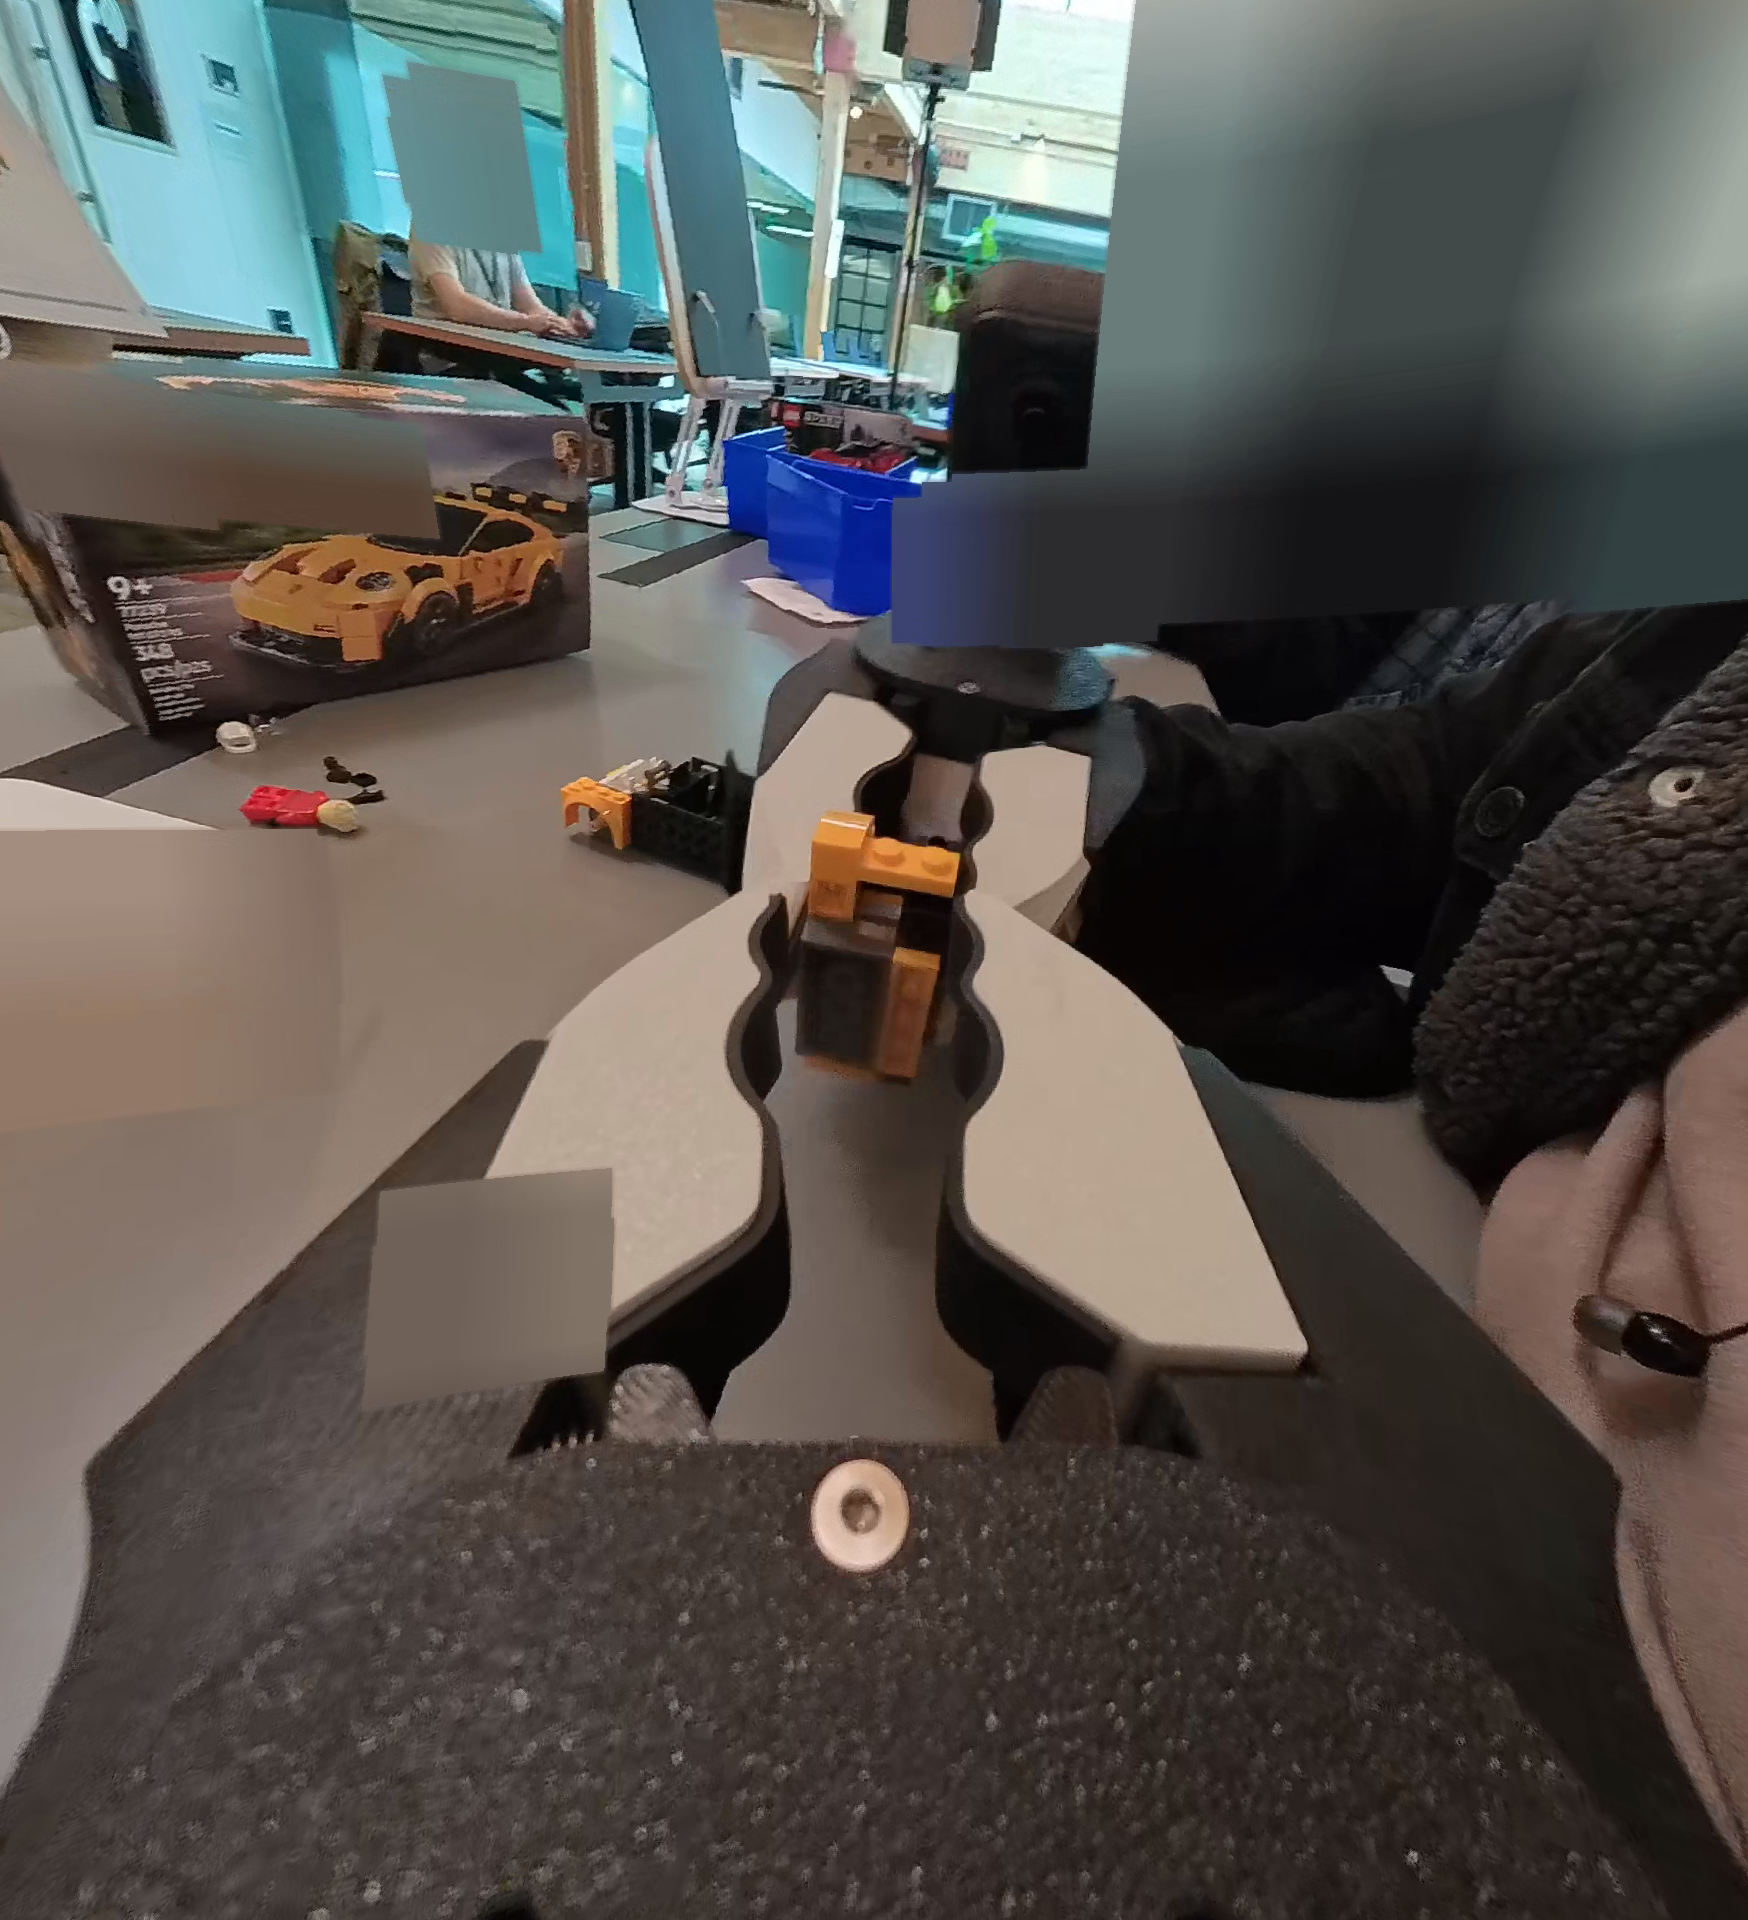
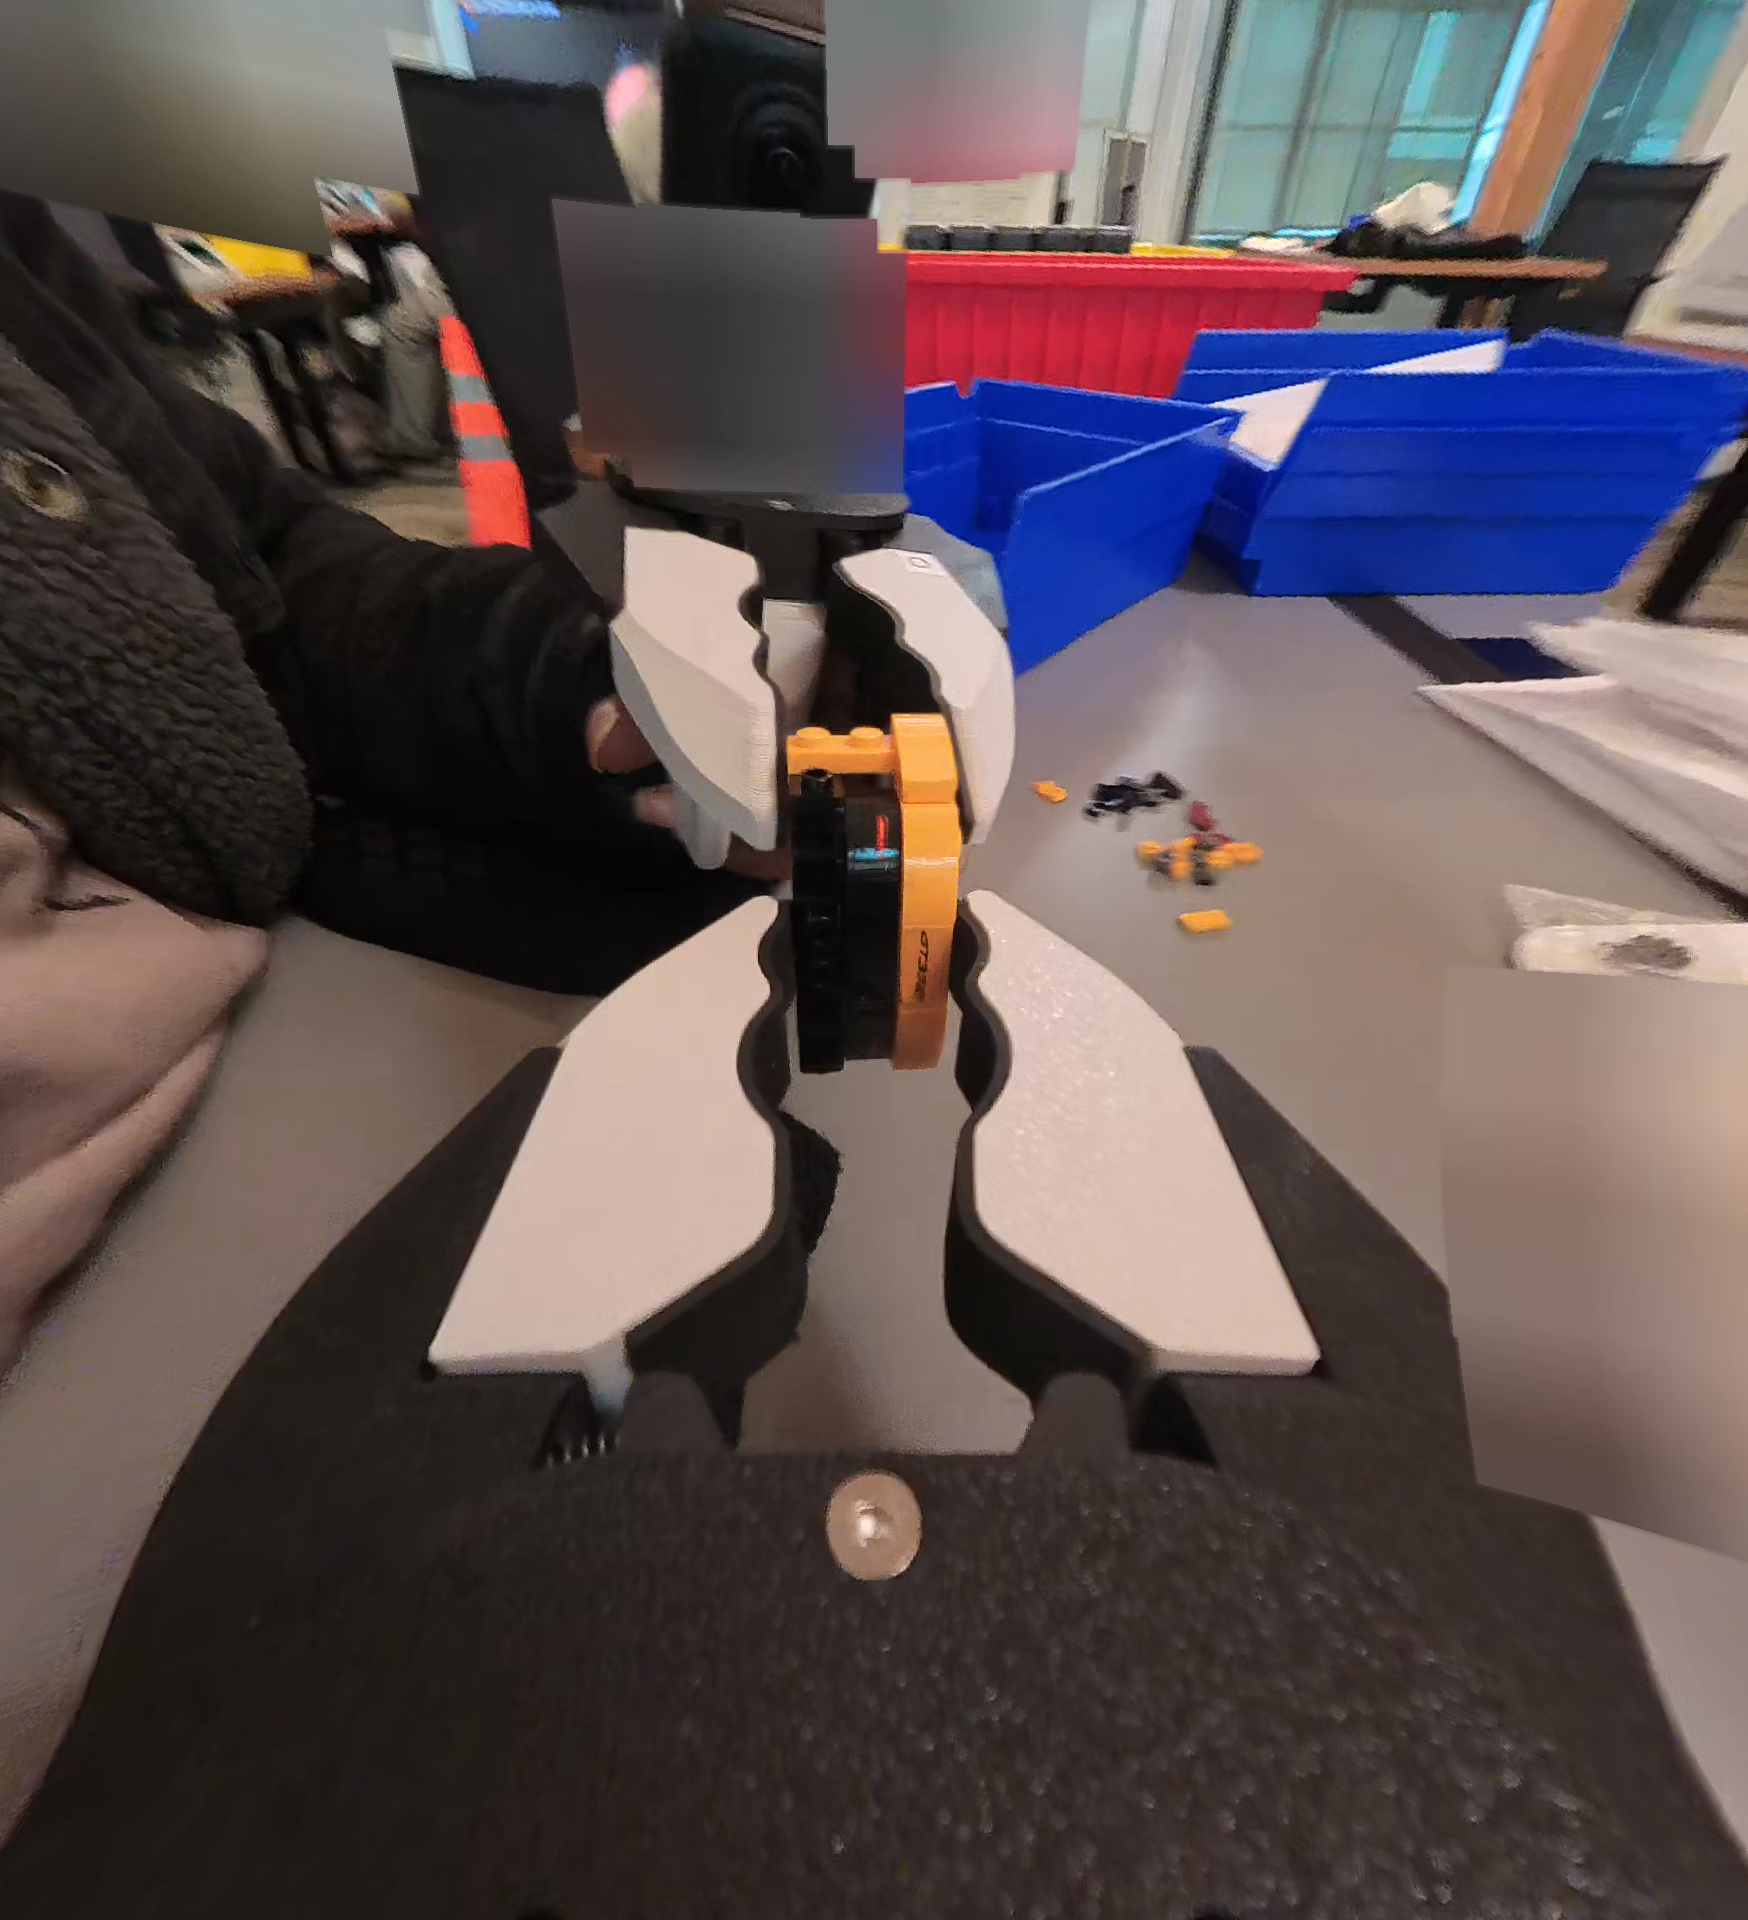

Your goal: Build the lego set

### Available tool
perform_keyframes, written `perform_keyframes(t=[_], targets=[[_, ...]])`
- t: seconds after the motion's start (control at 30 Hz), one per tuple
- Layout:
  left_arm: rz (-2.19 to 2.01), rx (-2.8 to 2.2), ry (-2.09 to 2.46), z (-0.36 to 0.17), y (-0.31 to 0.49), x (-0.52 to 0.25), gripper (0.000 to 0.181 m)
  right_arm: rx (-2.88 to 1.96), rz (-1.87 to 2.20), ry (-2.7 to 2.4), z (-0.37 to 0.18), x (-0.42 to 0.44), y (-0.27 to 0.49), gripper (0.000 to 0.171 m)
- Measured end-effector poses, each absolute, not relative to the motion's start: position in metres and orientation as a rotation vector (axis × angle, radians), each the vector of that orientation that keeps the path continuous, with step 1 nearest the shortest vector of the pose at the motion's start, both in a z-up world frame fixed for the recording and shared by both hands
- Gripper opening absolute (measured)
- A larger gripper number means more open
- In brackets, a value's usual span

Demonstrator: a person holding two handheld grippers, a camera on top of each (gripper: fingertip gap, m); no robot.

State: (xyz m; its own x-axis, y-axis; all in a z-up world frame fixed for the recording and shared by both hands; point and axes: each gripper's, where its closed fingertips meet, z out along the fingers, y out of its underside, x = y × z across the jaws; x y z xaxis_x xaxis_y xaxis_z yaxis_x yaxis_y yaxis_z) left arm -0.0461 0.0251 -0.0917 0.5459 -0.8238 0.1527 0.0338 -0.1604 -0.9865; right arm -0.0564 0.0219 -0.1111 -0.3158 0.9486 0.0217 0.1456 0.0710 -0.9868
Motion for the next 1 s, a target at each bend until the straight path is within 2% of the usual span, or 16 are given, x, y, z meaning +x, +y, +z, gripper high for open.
perform_keyframes(t=[0.37,0.63,0.8,1.0], targets=[[-0.746,-1.660,0.635,-0.106,0.040,-0.058,0.036,-0.930,0.531,-1.599,-0.122,-0.065,0.054,0.028],[-0.722,-1.697,0.615,-0.111,0.044,-0.064,0.026,-0.770,0.150,-1.564,-0.115,-0.062,0.069,0.028],[-0.709,-1.718,0.624,-0.115,0.044,-0.064,0.026,-0.730,0.078,-1.569,-0.116,-0.061,0.071,0.028],[-0.704,-1.714,0.627,-0.116,0.045,-0.066,0.025,-0.827,0.264,-1.584,-0.120,-0.059,0.068,0.027]])
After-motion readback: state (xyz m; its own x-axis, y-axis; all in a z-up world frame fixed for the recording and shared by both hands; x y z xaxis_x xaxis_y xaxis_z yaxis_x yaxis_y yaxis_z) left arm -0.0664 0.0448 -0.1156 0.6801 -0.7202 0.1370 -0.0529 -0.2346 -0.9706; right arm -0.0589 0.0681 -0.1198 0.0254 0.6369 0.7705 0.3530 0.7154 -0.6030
